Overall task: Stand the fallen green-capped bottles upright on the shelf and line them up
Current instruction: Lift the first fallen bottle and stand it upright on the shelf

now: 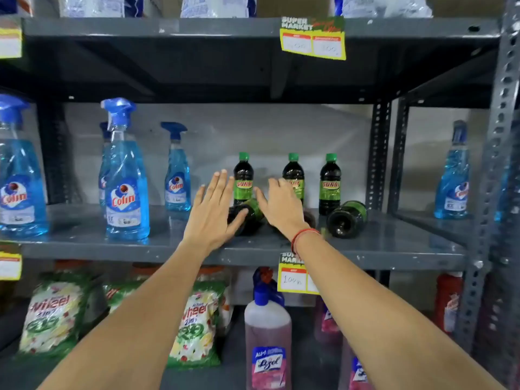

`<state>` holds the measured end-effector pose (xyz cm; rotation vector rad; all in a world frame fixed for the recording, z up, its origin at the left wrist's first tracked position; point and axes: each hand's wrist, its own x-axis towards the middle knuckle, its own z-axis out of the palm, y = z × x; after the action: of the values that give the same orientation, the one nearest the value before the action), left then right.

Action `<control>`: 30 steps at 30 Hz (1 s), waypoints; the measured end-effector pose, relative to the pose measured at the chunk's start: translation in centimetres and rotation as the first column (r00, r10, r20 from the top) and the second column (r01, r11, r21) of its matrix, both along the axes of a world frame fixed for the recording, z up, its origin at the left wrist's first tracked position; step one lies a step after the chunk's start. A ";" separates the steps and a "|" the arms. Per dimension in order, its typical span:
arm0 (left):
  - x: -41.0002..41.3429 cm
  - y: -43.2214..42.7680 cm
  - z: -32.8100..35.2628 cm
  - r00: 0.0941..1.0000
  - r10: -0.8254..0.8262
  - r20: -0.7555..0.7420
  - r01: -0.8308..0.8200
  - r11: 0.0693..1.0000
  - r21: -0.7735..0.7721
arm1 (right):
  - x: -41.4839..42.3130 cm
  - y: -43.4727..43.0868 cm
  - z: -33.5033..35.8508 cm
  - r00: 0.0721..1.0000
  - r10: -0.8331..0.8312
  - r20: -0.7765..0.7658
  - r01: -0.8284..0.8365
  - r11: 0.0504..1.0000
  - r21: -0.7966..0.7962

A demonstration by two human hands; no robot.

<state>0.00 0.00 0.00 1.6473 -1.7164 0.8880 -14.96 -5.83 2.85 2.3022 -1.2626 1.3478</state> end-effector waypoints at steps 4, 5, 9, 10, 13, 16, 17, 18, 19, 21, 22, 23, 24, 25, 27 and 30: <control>1.2 1.6 -2.6 1.000 -0.026 0.006 0.026 0.994 0.110 | 2.8 0.0 0.0 0.992 0.034 0.121 -0.085 0.892 0.445; 1.6 1.9 -3.2 1.000 -0.022 -0.011 0.023 0.991 0.128 | 3.6 -0.2 -0.2 0.986 0.052 0.158 -0.124 0.862 0.491; 2.5 3.0 -4.6 0.996 0.074 -0.046 -0.066 0.985 0.161 | 5.3 -0.6 -0.8 0.911 0.032 0.412 -0.306 0.722 0.621; 2.6 3.0 -4.7 0.994 0.107 -0.008 -0.104 0.983 0.148 | 5.4 -0.9 -0.8 0.883 0.021 0.469 -0.361 0.669 0.650; 2.5 3.1 -4.8 0.989 0.135 0.053 -0.140 0.984 0.108 | 5.9 -2.0 -0.9 0.844 0.009 0.536 -0.450 0.556 0.699; 2.7 3.1 -5.1 0.989 0.136 0.064 -0.141 0.986 0.084 | 6.6 -3.0 -1.1 0.816 -0.013 0.577 -0.482 0.536 0.693; 2.7 3.0 -5.2 0.988 0.141 0.066 -0.146 0.986 0.077 | 6.6 -3.0 -1.2 0.806 -0.014 0.592 -0.498 0.524 0.691; 2.7 3.0 -5.3 0.988 0.138 0.068 -0.143 0.988 0.067 | 6.6 -3.0 -1.3 0.795 -0.013 0.606 -0.515 0.514 0.686; 2.7 3.0 -5.3 0.988 0.137 0.066 -0.141 0.988 0.061 | 6.6 -3.0 -1.3 0.780 -0.012 0.626 -0.535 0.506 0.676; 2.7 3.0 -5.3 0.989 0.136 0.061 -0.139 0.989 0.057 | 6.4 -2.8 -1.4 0.744 -0.013 0.668 -0.575 0.496 0.650; 2.7 3.0 -5.4 0.989 0.134 0.061 -0.137 0.989 0.057 | 6.2 -2.7 -1.4 0.729 -0.017 0.684 -0.588 0.495 0.639; 2.7 3.0 -5.4 0.990 0.132 0.058 -0.136 0.989 0.060 | 6.1 -2.6 -1.5 0.711 -0.021 0.703 -0.604 0.494 0.626; 2.7 3.0 -5.4 0.990 0.129 0.053 -0.132 0.989 0.064 | 6.0 -2.6 -1.4 0.688 -0.027 0.726 -0.624 0.490 0.609; 2.6 3.1 -5.4 0.991 0.126 0.047 -0.129 0.989 0.068 | 6.0 -2.4 -1.4 0.664 -0.031 0.747 -0.642 0.488 0.591; 2.6 3.1 -5.3 0.992 0.120 0.036 -0.122 0.990 0.072 | 6.0 -2.1 -1.4 0.654 -0.016 0.756 -0.623 0.555 0.551; 2.6 2.9 -5.4 0.992 0.122 0.042 -0.125 0.989 0.074 | 5.8 -1.8 -1.9 0.765 0.021 0.643 -0.408 0.789 0.460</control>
<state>2.58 2.92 -5.36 1.8144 -1.7074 0.9259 -9.11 -7.68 0.98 2.5519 -1.8496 2.1900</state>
